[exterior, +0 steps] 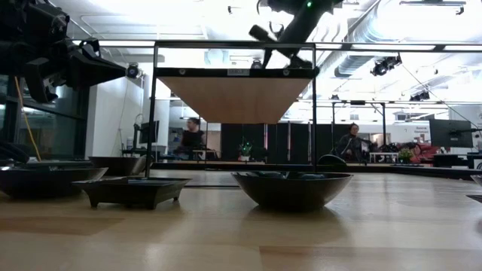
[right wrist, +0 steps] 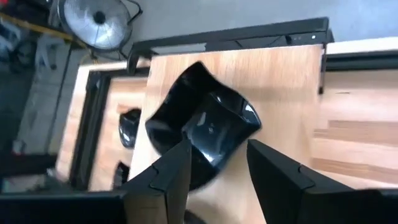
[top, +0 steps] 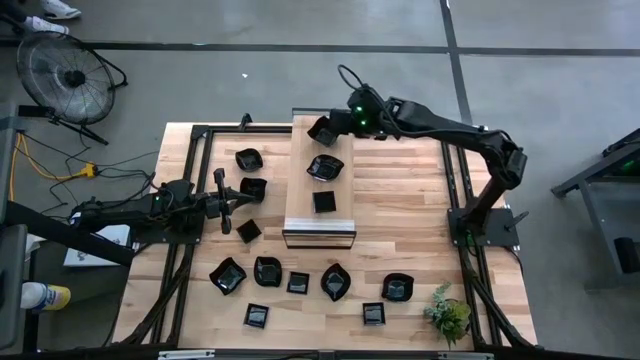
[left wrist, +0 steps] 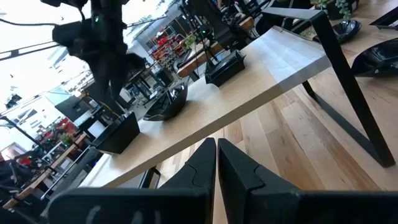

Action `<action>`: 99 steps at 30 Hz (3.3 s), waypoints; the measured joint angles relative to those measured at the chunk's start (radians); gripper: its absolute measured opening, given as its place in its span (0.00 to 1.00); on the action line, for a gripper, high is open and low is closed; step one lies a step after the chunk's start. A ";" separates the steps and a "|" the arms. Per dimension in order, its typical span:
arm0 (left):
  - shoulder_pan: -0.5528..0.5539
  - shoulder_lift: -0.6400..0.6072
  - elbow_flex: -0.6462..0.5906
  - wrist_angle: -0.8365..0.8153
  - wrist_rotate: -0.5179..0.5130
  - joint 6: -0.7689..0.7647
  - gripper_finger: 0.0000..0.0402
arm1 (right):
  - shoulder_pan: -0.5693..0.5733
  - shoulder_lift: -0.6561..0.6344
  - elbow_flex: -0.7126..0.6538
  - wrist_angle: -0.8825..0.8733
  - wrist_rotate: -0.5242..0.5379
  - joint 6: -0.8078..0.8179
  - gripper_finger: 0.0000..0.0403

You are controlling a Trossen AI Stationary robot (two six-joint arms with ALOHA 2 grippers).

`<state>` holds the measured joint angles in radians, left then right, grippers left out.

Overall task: Pick & Place Mini shaped plates
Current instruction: Stack the leaf-shaped plate on top of the leaf-shaped plate on the shelf

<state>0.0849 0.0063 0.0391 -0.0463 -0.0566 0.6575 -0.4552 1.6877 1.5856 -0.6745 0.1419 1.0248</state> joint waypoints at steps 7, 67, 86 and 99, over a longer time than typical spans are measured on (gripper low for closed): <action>0.000 0.000 0.000 0.000 0.000 0.000 0.03 | 0.075 -0.099 0.000 -0.195 0.028 -0.152 0.38; 0.000 0.000 0.000 0.000 0.000 0.000 0.03 | 0.831 -0.353 -1.008 0.307 -0.473 -0.554 0.35; 0.000 0.000 0.000 0.000 0.000 0.000 0.03 | 0.843 -0.272 -0.998 0.351 -0.469 -0.449 0.35; 0.000 0.000 0.000 0.000 0.000 0.000 0.03 | 0.843 -0.260 -0.998 0.350 -0.490 -0.465 0.35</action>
<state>0.0849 0.0063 0.0387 -0.0463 -0.0566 0.6575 0.3874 1.4276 0.5880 -0.3241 -0.3477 0.5598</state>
